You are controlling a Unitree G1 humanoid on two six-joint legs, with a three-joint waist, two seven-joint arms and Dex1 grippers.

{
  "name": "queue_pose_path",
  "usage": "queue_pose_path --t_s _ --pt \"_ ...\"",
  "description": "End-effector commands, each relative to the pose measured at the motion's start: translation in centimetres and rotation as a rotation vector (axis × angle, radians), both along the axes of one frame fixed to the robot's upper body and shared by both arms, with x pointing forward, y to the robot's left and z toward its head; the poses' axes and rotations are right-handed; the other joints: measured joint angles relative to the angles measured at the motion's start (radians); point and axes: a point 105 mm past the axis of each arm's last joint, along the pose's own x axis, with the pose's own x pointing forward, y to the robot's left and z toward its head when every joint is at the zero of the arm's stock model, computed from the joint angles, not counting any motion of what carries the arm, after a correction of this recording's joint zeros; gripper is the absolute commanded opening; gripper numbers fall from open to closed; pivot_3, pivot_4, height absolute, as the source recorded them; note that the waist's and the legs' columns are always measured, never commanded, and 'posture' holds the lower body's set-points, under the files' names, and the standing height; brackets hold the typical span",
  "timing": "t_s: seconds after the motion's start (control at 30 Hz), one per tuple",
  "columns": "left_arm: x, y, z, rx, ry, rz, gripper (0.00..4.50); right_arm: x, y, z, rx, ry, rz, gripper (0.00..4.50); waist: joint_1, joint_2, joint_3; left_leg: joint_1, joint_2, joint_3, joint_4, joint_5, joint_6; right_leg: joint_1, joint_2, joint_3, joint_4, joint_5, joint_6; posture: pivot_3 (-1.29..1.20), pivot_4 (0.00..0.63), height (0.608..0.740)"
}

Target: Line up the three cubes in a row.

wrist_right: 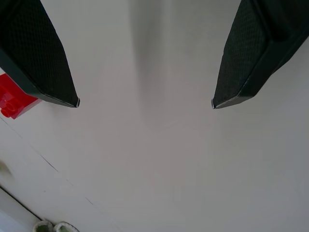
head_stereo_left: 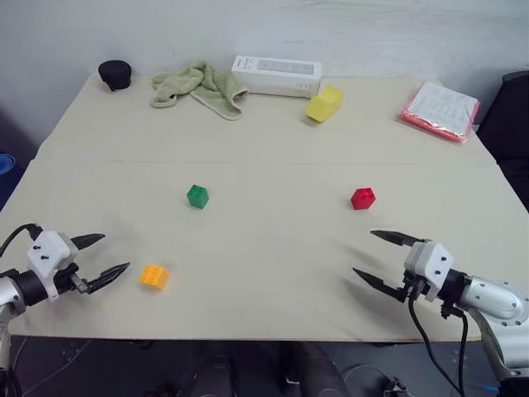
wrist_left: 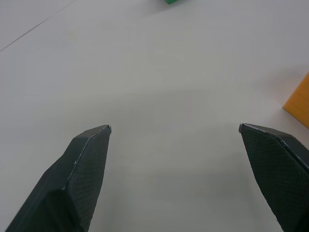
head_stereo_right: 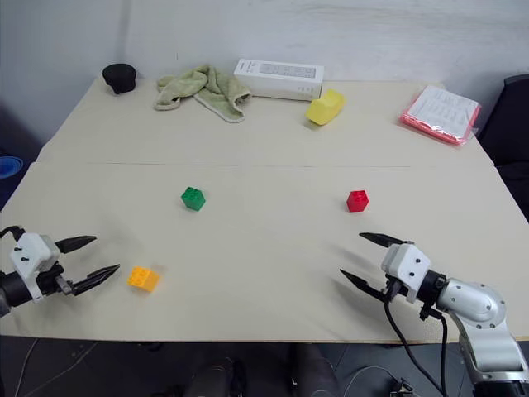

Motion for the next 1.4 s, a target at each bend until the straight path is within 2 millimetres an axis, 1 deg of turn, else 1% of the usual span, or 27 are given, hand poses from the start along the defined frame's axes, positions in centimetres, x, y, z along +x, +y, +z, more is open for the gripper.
queue_pose_path --t_s 0.03,0.1,0.17,0.23,0.3,0.33,0.43,0.53,0.57,0.6,0.67,0.77,0.83,0.87,0.97,1.03,1.07,1.13,1.27,1.33,1.4 --pt "-0.6 -0.1 0.4 0.003 0.002 -0.032 4.47 -0.5 0.1 0.9 0.027 -0.038 0.005 4.5 -0.001 0.0 0.0 0.0 0.0 0.0 0.0 0.0 0.0 0.0 0.0 0.0 0.0 0.0 0.0 0.0 0.15 0.74" --pt "-0.7 -0.8 0.9 -0.037 0.013 -0.066 4.47 -0.6 0.0 1.0 0.037 -0.046 -0.01 4.5 0.0 0.0 0.0 0.0 0.0 0.0 0.0 0.0 0.0 0.0 0.0 0.0 0.0 0.0 0.0 0.0 0.15 0.74" --pt "-0.7 -1.9 1.7 -0.071 0.045 -0.136 4.47 -0.6 -0.6 1.6 0.08 -0.07 -0.068 4.5 0.0 0.0 0.0 0.0 0.0 0.0 0.0 0.0 0.0 0.0 0.0 0.0 0.0 0.0 0.0 0.0 0.15 0.74" --pt "-0.1 -3.7 3.4 -0.15 0.037 -0.202 4.47 -0.8 -1.8 2.3 0.144 -0.094 -0.169 4.5 0.003 0.0 0.0 0.0 0.0 0.0 0.001 0.0 0.0 0.0 0.0 0.0 0.001 0.0 0.0 0.0 0.15 0.74" --pt "0.5 -5.6 4.7 -0.182 0.021 -0.275 4.47 -1.3 -2.9 2.3 0.175 -0.098 -0.255 4.5 0.015 0.0 0.0 -0.001 0.0 -0.001 0.002 0.0 0.0 0.0 0.0 0.0 0.001 0.0 0.0 0.0 0.15 0.74" --pt "0.6 -7.0 5.2 -0.178 0.018 -0.341 4.47 -1.9 -3.6 2.2 0.196 -0.094 -0.318 4.5 0.018 0.0 0.0 0.0 0.0 -0.001 0.002 0.0 -0.001 0.0 0.0 0.0 0.001 0.0 0.0 0.0 0.15 0.74" --pt "0.9 -9.7 6.0 -0.169 0.01 -0.454 4.47 -3.4 -5.0 1.7 0.22 -0.097 -0.446 4.5 0.024 0.0 0.0 0.0 0.0 0.0 0.0 0.002 -0.004 0.0 0.0 0.001 0.0 0.0 0.0 0.0 0.15 0.74" --pt "1.5 -11.5 6.5 -0.159 -0.02 -0.514 4.47 -4.5 -6.1 0.9 0.237 -0.093 -0.563 4.5 0.021 0.0 0.0 0.0 0.0 0.001 0.0 0.003 -0.006 0.0 0.002 0.002 0.0 0.0 0.0 0.0 0.15 0.74" --pt "1.8 -12.1 6.6 -0.151 -0.035 -0.53 4.47 -4.7 -6.1 0.6 0.254 -0.087 -0.592 4.5 0.018 0.0 0.0 0.0 0.0 0.002 0.0 0.003 -0.006 0.0 0.003 0.004 0.0 0.0 0.0 0.0 0.15 0.74" --pt "2.1 -12.7 6.7 -0.151 -0.04 -0.548 4.47 -4.6 -5.7 0.6 0.265 -0.091 -0.597 4.5 0.013 0.0 0.0 0.001 0.0 0.003 0.0 0.003 -0.006 0.0 0.003 0.005 0.001 0.0 0.0 0.0 0.15 0.74" --pt "2.3 -13.2 6.7 -0.153 -0.026 -0.572 4.47 -3.5 -4.6 1.2 0.313 -0.1 -0.593 4.5 -0.002 0.0 0.0 0.001 0.0 0.004 0.0 0.003 -0.006 0.0 0.004 0.007 0.002 0.0 0.0 0.0 0.15 0.74" --pt "2.4 -13.6 6.9 -0.169 -0.018 -0.582 4.47 -1.0 -3.5 2.4 0.345 -0.102 -0.599 4.5 -0.026 0.0 0.0 0.001 0.001 0.006 -0.001 0.004 -0.007 0.0 0.006 0.01 0.004 0.001 0.0 0.0 0.15 0.74" --pt "2.7 -14.2 7.0 -0.172 -0.035 -0.59 4.47 1.8 -2.6 3.3 0.381 -0.079 -0.607 4.5 -0.029 0.0 0.0 0.002 0.001 0.006 -0.001 0.006 -0.01 -0.001 0.006 0.01 0.005 0.001 -0.001 0.0 0.15 0.74" --pt "2.7 -14.7 7.0 -0.178 -0.036 -0.601 4.47 3.5 -2.0 3.9 0.398 -0.069 -0.612 4.5 -0.031 0.0 0.0 0.002 0.001 0.005 -0.001 0.006 -0.011 -0.002 0.007 0.01 0.006 0.001 -0.001 0.0 0.15 0.74" --pt "2.7 -15.4 6.9 -0.191 -0.04 -0.612 4.47 6.7 -1.3 5.0 0.412 -0.043 -0.641 4.5 -0.026 0.0 0.0 0.001 0.001 0.005 0.001 0.007 -0.011 -0.005 0.006 0.01 0.008 0.0 -0.001 0.0 0.15 0.74" --pt "2.6 -15.6 6.8 -0.195 -0.041 -0.612 4.47 7.9 -1.3 5.2 0.419 -0.035 -0.667 4.5 -0.015 0.0 0.0 0.0 0.001 0.004 0.001 0.007 -0.011 -0.005 0.007 0.009 0.007 0.0 -0.002 0.0 0.15 0.74" --pt "2.7 -15.7 6.7 -0.198 -0.046 -0.606 4.47 8.7 -1.2 5.0 0.407 -0.019 -0.676 4.5 -0.006 0.0 0.0 -0.001 0.001 0.003 0.0 0.007 -0.011 -0.006 0.007 0.009 0.006 0.0 -0.002 0.0 0.15 0.74" --pt "2.7 -15.9 6.4 -0.206 -0.056 -0.593 4.47 10.1 -1.3 3.9 0.373 0.022 -0.703 4.5 -0.002 0.0 0.0 -0.002 0.001 0.004 0.001 0.007 -0.01 -0.005 0.007 0.008 0.004 0.0 -0.002 0.0 0.15 0.74" --pt "2.6 -16.2 6.3 -0.213 -0.063 -0.593 4.47 11.9 -1.5 2.8 0.377 0.061 -0.739 4.5 -0.003 0.0 0.0 -0.006 0.0 0.006 0.006 0.005 -0.004 -0.006 0.005 0.009 0.002 0.001 0.001 0.0 0.15 0.74" --pt "2.5 -16.2 6.4 -0.213 -0.066 -0.592 4.5 12.3 -1.2 2.6 0.378 0.07 -0.719 4.13 -0.003 0.0 0.0 -0.007 0.0 0.005 0.008 0.005 -0.004 -0.006 0.005 0.009 0.002 0.002 0.002 0.0 0.15 0.74" --pt "2.6 -16.0 6.4 -0.211 -0.072 -0.581 4.5 12.4 -0.7 2.4 0.384 0.094 -0.681 3.59 -0.003 0.0 0.0 -0.007 0.0 0.005 0.008 0.005 -0.004 -0.006 0.005 0.009 0.003 0.002 0.002 0.0 0.15 0.74"
